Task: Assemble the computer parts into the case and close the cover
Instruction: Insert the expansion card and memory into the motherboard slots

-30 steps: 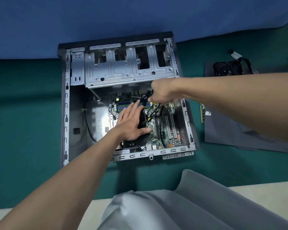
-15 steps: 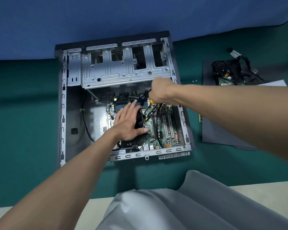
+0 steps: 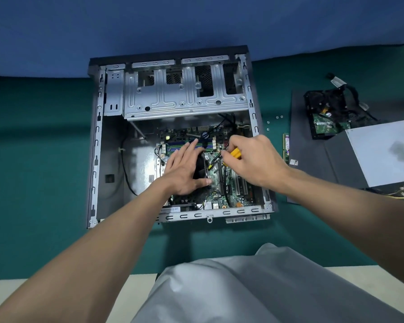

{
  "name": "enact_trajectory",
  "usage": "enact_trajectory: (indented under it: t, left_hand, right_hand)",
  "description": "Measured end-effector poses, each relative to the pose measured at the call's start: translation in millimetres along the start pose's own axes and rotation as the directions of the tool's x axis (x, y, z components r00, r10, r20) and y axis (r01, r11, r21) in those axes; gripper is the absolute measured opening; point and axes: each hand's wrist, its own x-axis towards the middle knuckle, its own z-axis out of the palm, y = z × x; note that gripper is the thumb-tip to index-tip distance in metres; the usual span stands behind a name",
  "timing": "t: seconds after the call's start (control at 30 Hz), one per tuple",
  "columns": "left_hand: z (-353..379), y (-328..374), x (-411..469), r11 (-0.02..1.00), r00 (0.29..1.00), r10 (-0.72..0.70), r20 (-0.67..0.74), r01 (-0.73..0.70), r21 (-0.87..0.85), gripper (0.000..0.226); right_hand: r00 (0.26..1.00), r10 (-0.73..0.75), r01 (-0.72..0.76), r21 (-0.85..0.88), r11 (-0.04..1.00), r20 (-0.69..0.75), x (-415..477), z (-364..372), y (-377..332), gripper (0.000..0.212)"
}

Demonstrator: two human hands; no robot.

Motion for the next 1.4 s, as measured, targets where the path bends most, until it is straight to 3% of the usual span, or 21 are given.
enact_trajectory:
  t: [0.13,0.67,1.07,1.13,1.27,1.4]
  left_hand:
    - [-1,1,0,1.0,1.0,0.002,0.001,-0.002,-0.004,0.09]
    - [0,-2,0,1.0,1.0,0.015,-0.004,-0.015,-0.006,0.091]
    - [2,-3,1,1.0,1.0,0.005,0.003,-0.005,0.009,0.091]
    - [3,-3,2,1.0,1.0,0.003,0.004,-0.003,0.007,0.093]
    - [4,-5,3,1.0,1.0,-0.004,0.013,0.004,0.008,0.1]
    - [6,-6,3,1.0,1.0,-0.001,0.0,0.001,0.017,0.1]
  right_hand:
    - [0.999,-0.012,0.012,-0.002,1.0,-0.051,0,8,-1,0.023]
    - [0.999,-0.046,0.047,-0.124,0.991,0.011,4,17,-2,0.02]
    - [0.984,-0.146,0.162,-0.184,0.97,0.1,12,12,-10,0.026]
    - [0.964,-0.224,0.249,-0.191,0.949,0.147,14,10,-14,0.022]
    - [0.854,-0.405,0.48,-0.196,0.855,0.326,21,2,-23,0.017]
    - [0.746,-0.478,0.628,-0.25,0.737,0.464,26,-2,-31,0.008]
